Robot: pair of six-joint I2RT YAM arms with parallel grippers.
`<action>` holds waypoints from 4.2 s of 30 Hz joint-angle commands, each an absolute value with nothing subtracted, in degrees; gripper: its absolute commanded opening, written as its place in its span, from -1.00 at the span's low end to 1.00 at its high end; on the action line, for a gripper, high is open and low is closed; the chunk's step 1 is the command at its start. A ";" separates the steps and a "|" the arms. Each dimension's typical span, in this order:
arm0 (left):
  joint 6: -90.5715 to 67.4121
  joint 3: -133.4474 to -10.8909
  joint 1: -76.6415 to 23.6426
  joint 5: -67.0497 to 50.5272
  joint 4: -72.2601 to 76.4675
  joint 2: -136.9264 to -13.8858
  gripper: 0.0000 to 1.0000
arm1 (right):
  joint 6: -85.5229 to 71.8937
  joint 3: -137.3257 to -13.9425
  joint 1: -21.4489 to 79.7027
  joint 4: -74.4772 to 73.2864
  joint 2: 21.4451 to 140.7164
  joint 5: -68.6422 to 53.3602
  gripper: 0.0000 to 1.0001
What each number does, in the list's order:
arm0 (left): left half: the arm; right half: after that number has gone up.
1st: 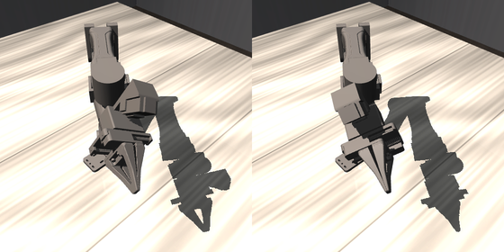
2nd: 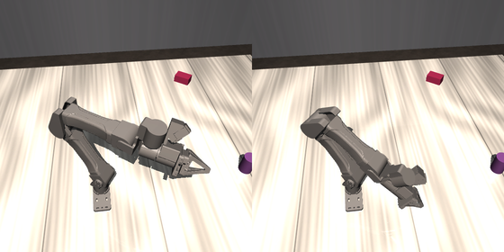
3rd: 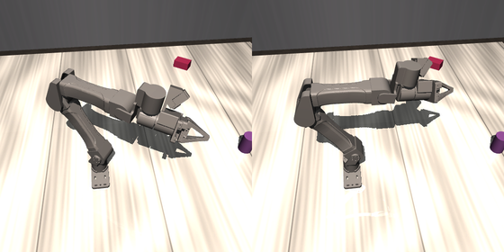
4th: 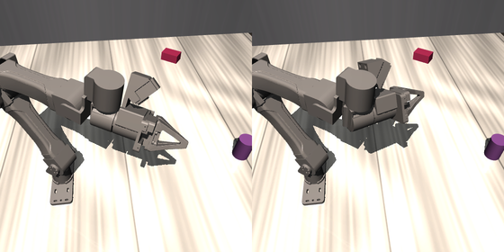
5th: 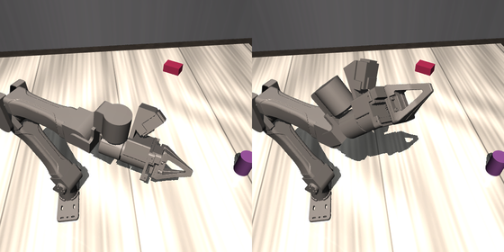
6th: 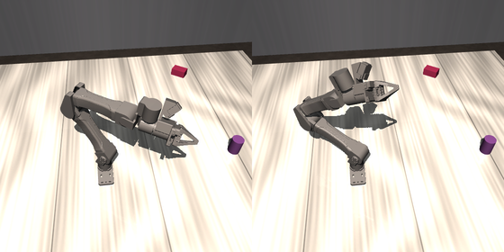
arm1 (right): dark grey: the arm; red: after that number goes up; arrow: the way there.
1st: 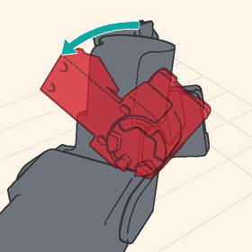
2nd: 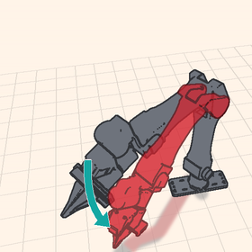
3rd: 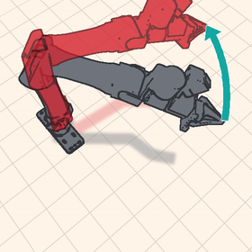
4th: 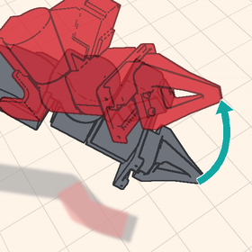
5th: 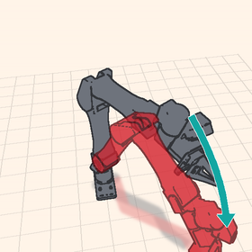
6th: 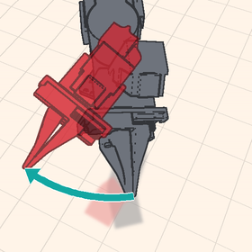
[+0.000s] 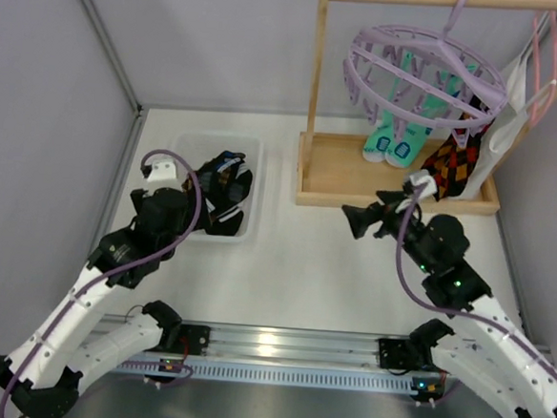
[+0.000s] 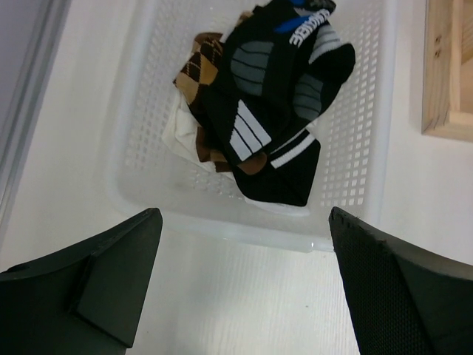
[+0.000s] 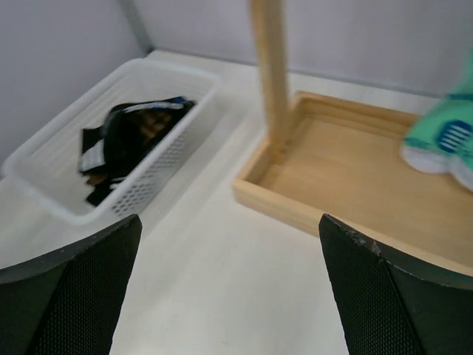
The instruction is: Remove the socks clipped to the hanger
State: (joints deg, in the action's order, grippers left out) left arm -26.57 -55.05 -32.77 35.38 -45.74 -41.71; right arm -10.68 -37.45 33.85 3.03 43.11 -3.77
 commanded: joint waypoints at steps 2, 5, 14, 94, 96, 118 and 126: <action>-24.35 -54.49 -31.99 28.04 -42.63 -44.29 0.97 | -12.91 -34.88 21.92 -7.53 35.51 11.07 0.99; -24.17 -54.40 -32.08 26.98 -42.54 -44.91 0.97 | -14.59 -35.42 8.30 -11.34 34.72 9.67 0.99; -24.00 -53.61 -31.99 26.02 -42.19 -42.10 0.97 | -15.03 -34.37 -10.63 -5.03 40.23 6.52 0.97; -2.81 -142.12 -61.35 30.41 -27.42 -118.30 0.53 | -11.87 -38.23 60.91 29.35 69.17 54.14 -1.00; -3.07 -142.12 -61.35 29.71 -27.33 -118.65 0.47 | -11.87 -38.58 61.08 28.92 69.26 54.14 -1.00; -3.25 -141.06 -59.68 27.69 -25.23 -120.76 0.03 | -9.85 -40.25 62.58 28.92 70.66 53.96 -1.00; -3.60 -140.98 -58.71 27.33 -25.22 -121.38 -0.24 | -8.96 -40.17 63.19 29.00 70.22 53.00 -1.00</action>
State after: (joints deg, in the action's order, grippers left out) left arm -3.49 -140.77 -59.31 27.92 -28.62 -121.03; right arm -9.63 -37.95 61.49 28.71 70.50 53.89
